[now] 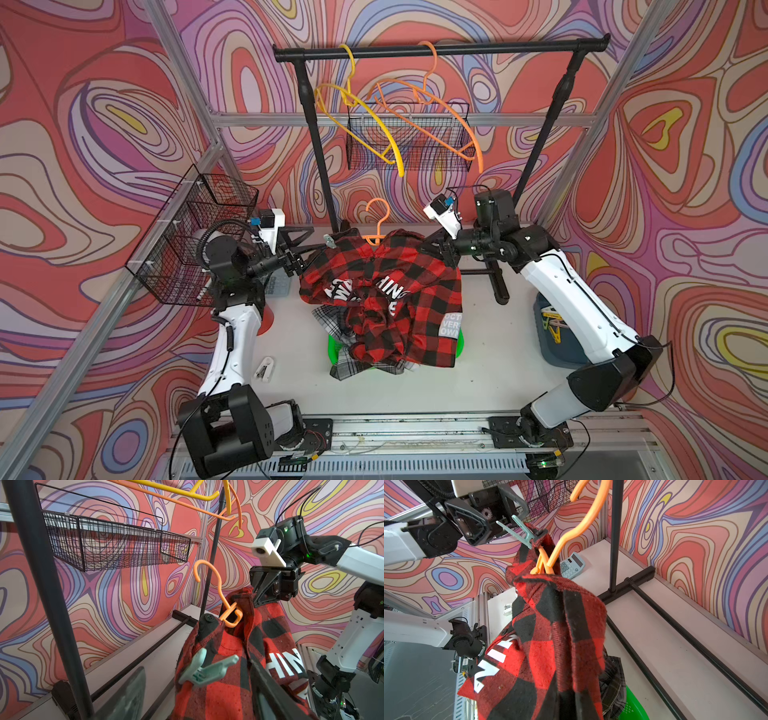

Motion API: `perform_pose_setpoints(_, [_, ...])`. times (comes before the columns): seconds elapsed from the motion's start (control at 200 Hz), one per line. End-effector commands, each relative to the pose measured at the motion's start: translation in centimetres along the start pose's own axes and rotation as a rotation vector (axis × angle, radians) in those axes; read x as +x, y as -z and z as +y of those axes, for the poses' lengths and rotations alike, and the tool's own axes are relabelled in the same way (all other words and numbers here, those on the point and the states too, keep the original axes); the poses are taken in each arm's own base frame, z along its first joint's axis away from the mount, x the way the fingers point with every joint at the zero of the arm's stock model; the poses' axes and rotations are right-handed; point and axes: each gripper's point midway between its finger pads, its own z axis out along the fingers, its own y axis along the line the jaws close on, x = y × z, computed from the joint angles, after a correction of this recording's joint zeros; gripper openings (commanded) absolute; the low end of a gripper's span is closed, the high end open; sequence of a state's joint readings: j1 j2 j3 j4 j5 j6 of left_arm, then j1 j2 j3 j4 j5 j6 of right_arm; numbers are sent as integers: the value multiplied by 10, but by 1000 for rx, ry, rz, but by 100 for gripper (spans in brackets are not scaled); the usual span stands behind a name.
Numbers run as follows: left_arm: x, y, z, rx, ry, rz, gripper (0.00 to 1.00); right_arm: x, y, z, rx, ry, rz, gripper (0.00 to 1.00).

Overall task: Remove the clothespins securing long-sleeve shirts to the hanger
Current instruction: Remove the clamp from the hanger.

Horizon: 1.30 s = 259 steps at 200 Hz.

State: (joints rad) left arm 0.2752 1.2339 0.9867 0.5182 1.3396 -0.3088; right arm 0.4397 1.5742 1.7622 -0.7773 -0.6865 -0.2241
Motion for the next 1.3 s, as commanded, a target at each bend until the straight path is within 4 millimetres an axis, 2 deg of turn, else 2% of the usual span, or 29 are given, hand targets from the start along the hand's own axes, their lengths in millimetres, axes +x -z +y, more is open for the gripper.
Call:
perform_pose_setpoints(0.0, [8, -4, -5, 32, -53, 18, 72, -19, 3, 8, -47, 37, -54, 0])
perform_pose_setpoints(0.1, [12, -8, -2, 29, -48, 29, 70, -20, 3, 11, -68, 42, -58, 0])
perform_pose_setpoints(0.265, [2, -11, -1, 39, -59, 5, 68, -19, 2, 13, -88, 39, -55, 0])
perform_pose_setpoints(0.571, [-8, -14, -1, 74, -51, -27, 55, -16, -2, 13, -100, 26, -48, 0])
perform_pose_setpoints(0.666, [-11, -15, -3, 84, -59, -32, 53, -15, -3, 15, -106, 28, -39, 0])
perform_pose_setpoints(0.871, [-8, -20, -8, 118, -51, -26, 48, -14, -8, 17, -114, 28, -32, 0])
perform_pose_setpoints(1.162, [-11, -23, -11, 144, -50, -19, 22, -11, -13, 18, -116, 30, -12, 0])
perform_pose_setpoints(1.292, [-14, -22, -14, 151, -54, -21, 3, -9, -15, 15, -101, 26, -3, 0])
